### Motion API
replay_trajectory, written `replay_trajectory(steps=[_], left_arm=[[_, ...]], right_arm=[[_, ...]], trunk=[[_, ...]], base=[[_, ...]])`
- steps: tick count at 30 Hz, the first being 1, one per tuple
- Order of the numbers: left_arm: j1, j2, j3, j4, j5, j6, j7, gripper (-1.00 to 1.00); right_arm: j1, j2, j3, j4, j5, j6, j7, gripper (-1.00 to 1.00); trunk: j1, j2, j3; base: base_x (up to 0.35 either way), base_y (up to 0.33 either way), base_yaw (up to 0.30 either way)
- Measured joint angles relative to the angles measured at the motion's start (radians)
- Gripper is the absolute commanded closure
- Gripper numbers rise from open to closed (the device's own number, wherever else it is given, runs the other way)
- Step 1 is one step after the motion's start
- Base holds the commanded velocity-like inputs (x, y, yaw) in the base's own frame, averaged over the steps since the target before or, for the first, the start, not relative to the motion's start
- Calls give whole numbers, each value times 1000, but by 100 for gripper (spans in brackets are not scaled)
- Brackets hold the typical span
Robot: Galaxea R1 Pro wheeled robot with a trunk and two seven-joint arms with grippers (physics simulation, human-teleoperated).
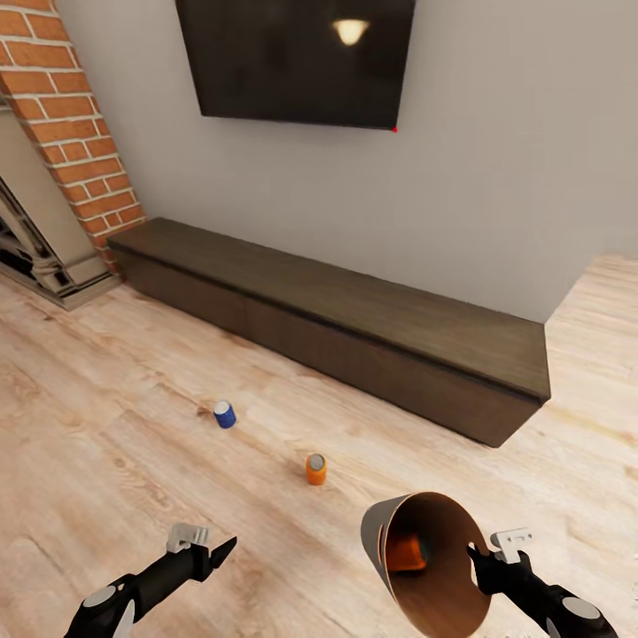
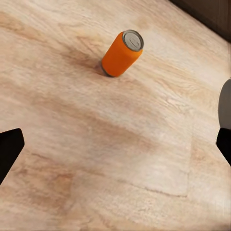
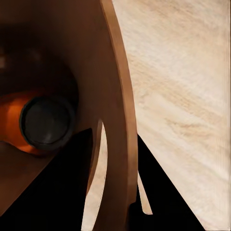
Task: Put the three can of soda from the living room inside the tash can in the kitchen.
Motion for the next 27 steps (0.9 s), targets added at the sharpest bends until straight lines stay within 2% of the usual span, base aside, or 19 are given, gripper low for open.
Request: replay_trajectory(steps=[13, 27], left_arm=[[-1, 0, -1, 11, -1, 0, 2, -100], [-1, 0, -2, 18, 0, 0, 5, -100]], right_arm=[[0, 0, 4, 11, -2, 1, -10, 100], [-1, 0, 6, 51, 1, 0, -10, 100]], trunk=[[0, 0, 9], [0, 0, -2]], base=[[187, 133, -228], [27, 21, -23]])
